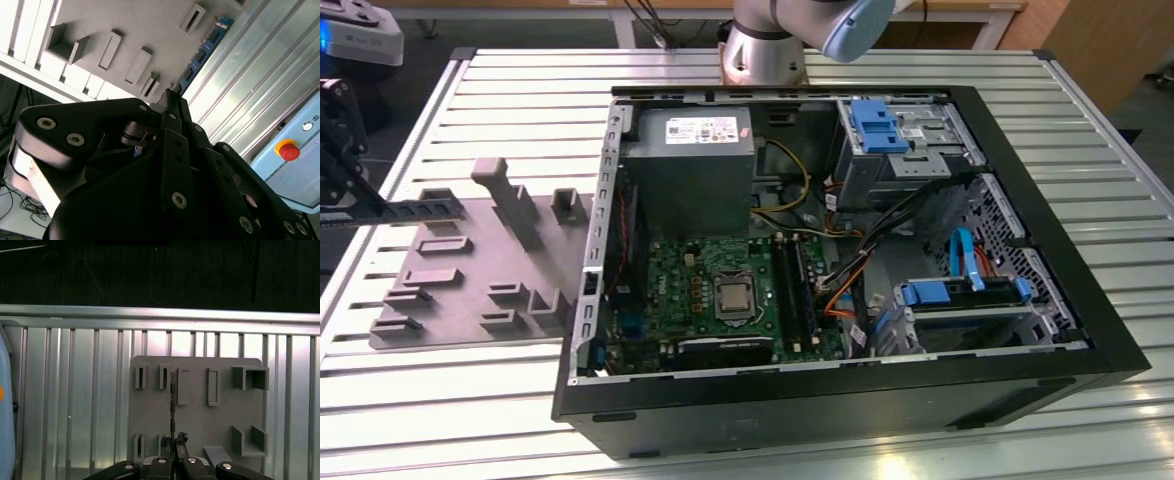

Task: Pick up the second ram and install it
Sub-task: 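Pick up the second ram and move it above second insertion slot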

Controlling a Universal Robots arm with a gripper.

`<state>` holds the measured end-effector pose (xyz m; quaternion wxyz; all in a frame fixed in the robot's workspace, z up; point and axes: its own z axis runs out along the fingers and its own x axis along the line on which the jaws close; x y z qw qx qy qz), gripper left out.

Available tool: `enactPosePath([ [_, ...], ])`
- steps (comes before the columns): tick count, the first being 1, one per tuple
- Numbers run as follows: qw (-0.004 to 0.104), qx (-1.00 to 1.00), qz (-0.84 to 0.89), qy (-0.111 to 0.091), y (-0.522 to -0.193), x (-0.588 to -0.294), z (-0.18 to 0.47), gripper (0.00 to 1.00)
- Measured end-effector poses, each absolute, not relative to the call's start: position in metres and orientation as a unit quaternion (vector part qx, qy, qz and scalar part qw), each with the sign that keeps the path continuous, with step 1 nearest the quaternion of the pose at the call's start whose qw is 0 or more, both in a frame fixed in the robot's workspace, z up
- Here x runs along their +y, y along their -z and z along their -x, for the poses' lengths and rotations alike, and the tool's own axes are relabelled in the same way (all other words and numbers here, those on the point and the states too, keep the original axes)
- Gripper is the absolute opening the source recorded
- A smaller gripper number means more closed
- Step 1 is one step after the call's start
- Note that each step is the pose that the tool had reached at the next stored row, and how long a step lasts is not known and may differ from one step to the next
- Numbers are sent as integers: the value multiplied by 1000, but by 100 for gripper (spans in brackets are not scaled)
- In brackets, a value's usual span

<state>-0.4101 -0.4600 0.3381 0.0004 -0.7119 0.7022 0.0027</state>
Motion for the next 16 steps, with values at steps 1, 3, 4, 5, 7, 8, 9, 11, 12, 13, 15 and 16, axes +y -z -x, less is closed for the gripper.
enactPosePath([
  [1,0,702,712,-3,-339,-460,410,14],
  [3,0,702,712,-3,-339,-460,410,14],
  [4,0,702,712,-3,-340,-460,410,14],
  [5,0,702,712,-3,-341,-460,410,14],
  [7,0,702,712,-3,-342,-460,410,14],
  [8,0,702,712,-3,-342,-460,410,14],
  [9,0,702,712,-3,-343,-460,410,14],
  [11,0,702,712,-3,-345,-460,410,14],
  [12,0,702,712,-3,-346,-460,410,14],
  [13,0,702,712,-3,-347,-460,410,14],
  [15,0,702,712,-3,-350,-460,410,14],
  [16,0,702,712,-3,-351,-460,410,14],
])
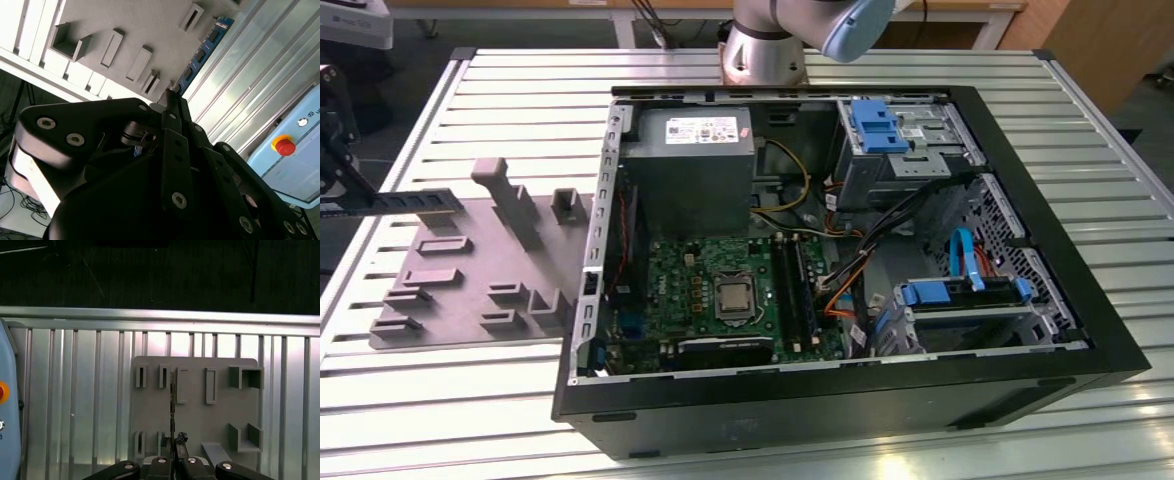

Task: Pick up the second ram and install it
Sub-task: 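Pick up the second ram and move it above second insertion slot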

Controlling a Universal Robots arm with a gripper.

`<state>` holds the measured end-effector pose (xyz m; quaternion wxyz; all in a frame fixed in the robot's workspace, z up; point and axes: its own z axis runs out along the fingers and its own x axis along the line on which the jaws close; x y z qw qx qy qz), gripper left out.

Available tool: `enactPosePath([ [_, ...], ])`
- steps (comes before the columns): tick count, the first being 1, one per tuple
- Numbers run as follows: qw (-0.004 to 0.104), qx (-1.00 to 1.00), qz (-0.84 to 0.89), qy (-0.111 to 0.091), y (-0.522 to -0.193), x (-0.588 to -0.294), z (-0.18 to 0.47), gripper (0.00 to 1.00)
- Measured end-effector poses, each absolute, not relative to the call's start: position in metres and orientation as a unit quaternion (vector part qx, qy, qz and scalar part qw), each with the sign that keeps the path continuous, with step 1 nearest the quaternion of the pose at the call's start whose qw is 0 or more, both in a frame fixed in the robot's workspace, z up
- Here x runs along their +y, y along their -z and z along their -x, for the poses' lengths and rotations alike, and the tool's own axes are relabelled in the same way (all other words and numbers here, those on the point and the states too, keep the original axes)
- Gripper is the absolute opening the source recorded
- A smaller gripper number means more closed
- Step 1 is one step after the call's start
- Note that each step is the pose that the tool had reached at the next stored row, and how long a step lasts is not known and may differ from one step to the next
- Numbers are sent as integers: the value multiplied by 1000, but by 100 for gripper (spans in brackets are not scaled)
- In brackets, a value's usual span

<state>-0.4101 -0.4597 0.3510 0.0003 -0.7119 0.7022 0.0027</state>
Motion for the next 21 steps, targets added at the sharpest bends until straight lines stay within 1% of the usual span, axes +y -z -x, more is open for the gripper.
enactPosePath([
  [21,0,702,712,-3,-380,-458,410,14],
])
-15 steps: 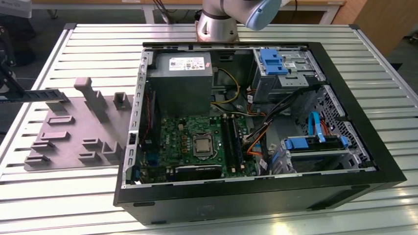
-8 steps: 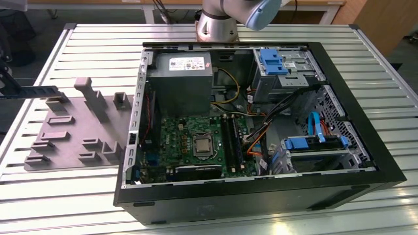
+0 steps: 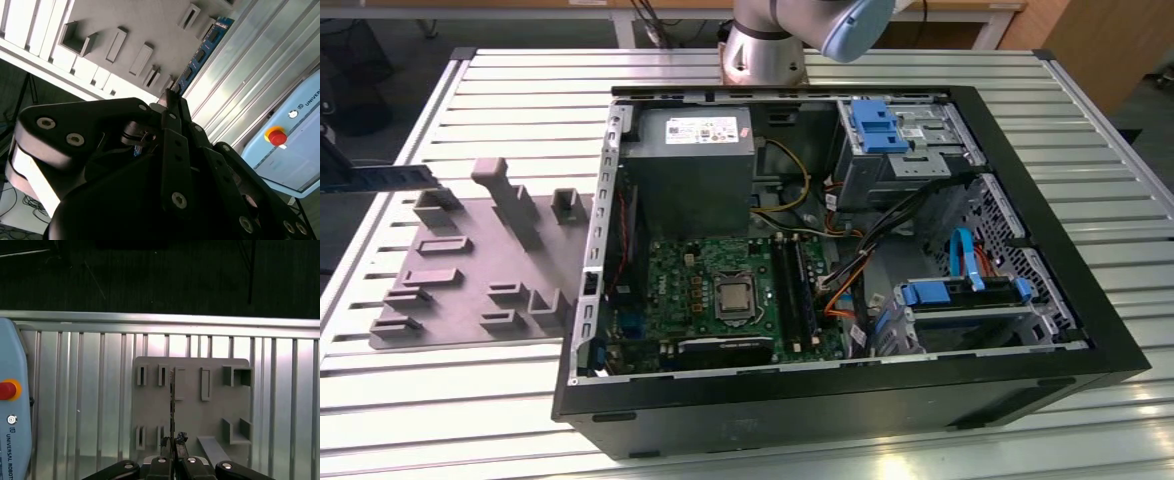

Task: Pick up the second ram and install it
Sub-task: 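Pick up the second ram and move it above second insertion slot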

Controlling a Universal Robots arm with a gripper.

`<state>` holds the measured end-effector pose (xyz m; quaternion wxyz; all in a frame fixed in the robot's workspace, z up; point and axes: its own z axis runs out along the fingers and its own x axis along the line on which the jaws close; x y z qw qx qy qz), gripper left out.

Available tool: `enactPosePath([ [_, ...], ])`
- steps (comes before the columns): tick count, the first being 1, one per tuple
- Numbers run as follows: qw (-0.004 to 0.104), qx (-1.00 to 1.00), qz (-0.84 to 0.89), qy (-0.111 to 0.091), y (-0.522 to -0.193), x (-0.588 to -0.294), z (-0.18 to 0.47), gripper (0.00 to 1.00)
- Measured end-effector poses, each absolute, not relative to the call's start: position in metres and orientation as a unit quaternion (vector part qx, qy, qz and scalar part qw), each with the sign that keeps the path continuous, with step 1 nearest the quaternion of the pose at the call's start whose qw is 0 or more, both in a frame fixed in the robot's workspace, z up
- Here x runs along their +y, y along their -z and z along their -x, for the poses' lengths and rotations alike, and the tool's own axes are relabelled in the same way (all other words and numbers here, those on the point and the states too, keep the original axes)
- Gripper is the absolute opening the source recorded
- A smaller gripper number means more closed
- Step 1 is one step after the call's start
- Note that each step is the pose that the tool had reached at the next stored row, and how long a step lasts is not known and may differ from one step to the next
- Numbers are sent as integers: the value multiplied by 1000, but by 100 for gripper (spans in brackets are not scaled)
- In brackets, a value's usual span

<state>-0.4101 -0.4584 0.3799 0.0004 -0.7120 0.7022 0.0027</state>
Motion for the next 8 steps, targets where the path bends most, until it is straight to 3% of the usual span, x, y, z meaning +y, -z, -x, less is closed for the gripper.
enactPosePath([
  [8,0,702,712,-3,-390,-458,410,14],
])
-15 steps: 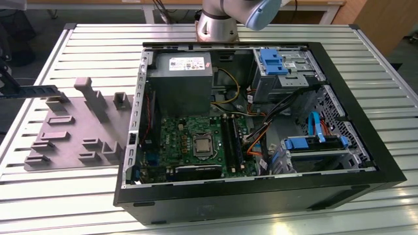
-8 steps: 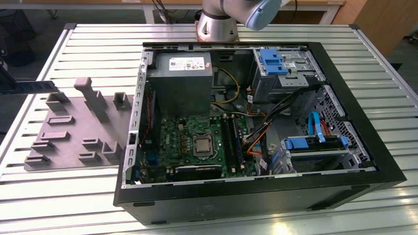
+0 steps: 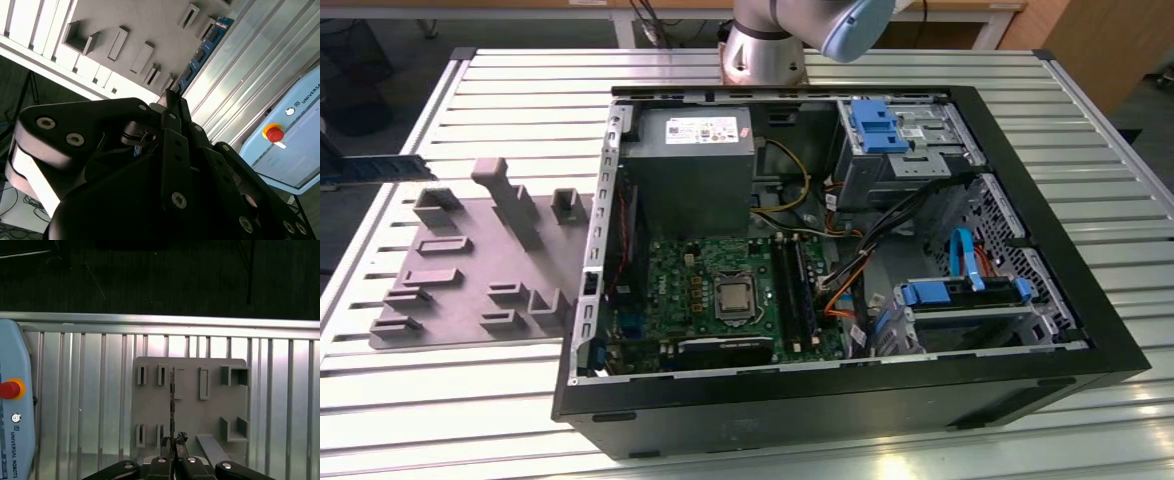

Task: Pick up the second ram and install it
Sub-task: 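Pick up the second ram and move it above second insertion slot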

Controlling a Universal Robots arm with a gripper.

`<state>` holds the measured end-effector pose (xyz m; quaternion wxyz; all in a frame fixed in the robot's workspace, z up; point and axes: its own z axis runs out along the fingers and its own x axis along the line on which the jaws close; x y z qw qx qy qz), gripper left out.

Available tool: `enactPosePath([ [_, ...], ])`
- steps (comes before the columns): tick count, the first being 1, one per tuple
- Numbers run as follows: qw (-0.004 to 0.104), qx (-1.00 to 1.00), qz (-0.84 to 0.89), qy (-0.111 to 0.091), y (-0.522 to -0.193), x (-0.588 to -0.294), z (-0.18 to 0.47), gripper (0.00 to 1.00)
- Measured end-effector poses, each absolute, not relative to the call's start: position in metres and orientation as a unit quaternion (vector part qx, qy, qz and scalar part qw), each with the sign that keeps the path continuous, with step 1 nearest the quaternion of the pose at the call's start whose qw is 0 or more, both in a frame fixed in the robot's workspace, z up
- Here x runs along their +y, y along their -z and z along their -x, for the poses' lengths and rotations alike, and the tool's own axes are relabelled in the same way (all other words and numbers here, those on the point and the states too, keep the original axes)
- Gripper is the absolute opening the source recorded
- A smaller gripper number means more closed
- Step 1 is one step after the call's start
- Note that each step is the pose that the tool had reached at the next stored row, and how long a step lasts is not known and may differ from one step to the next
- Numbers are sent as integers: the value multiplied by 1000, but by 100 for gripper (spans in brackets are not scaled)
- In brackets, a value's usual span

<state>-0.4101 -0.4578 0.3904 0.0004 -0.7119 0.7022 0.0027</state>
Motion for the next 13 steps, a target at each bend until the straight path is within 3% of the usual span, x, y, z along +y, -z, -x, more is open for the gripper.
enactPosePath([
  [13,0,702,712,-3,-409,-457,410,14],
])
